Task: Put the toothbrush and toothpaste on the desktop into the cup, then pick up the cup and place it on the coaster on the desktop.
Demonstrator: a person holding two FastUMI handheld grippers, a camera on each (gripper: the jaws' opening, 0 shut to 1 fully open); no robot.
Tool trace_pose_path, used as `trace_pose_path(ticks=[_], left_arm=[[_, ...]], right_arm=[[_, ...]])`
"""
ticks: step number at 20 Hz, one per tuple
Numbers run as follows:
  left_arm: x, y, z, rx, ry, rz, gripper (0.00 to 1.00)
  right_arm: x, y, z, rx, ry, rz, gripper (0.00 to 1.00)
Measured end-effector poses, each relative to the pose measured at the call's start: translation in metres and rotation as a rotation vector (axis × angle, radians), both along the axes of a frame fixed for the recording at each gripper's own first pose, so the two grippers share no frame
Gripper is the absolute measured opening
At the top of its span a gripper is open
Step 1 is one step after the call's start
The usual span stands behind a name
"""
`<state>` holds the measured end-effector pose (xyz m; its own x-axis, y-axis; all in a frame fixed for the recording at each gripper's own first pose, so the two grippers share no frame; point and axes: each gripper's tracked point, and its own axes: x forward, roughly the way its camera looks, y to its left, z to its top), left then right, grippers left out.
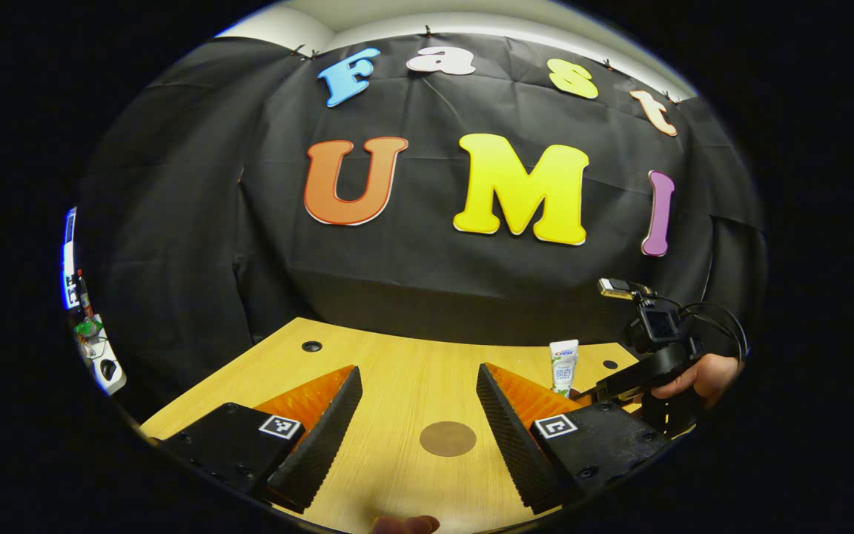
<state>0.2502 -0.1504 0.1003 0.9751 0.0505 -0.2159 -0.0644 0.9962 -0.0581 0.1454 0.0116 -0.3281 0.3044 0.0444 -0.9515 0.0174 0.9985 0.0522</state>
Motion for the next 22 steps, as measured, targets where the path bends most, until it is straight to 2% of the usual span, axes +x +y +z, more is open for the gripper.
trace_pose_path(ticks=[4,10,11,12,15,16,17,18,20,22], left_arm=[[-0.007,0.024,-0.011,0.002,0.039,0.067,0.98],[-0.017,0.042,-0.024,-0.009,0.091,0.131,0.99],[-0.018,0.042,-0.027,-0.019,0.107,0.133,0.98],[-0.019,0.041,-0.030,-0.028,0.124,0.134,0.99],[-0.025,0.045,-0.031,-0.034,0.137,0.147,0.99],[-0.028,0.046,-0.032,-0.038,0.140,0.153,0.98],[-0.031,0.046,-0.033,-0.043,0.145,0.158,0.98],[-0.032,0.046,-0.034,-0.049,0.150,0.161,0.98],[-0.035,0.047,-0.035,-0.056,0.155,0.169,0.99],[-0.039,0.049,-0.034,-0.059,0.155,0.174,0.99]], right_arm=[[-0.001,0.000,-0.029,-0.020,0.120,0.005,0.94],[0.001,-0.009,-0.060,-0.076,0.202,0.031,0.92],[0.003,-0.010,-0.062,-0.077,0.213,0.029,0.84],[0.003,-0.010,-0.066,-0.072,0.229,0.022,0.70],[0.008,-0.008,-0.070,-0.060,0.235,0.027,0.63],[0.009,-0.007,-0.067,-0.070,0.235,0.034,0.52],[0.008,-0.006,-0.067,-0.075,0.236,0.039,0.50],[0.007,-0.006,-0.067,-0.087,0.238,0.040,0.40],[0.009,-0.006,-0.070,-0.084,0.239,0.036,0.28],[0.008,-0.009,-0.070,-0.083,0.240,0.042,0.27]])
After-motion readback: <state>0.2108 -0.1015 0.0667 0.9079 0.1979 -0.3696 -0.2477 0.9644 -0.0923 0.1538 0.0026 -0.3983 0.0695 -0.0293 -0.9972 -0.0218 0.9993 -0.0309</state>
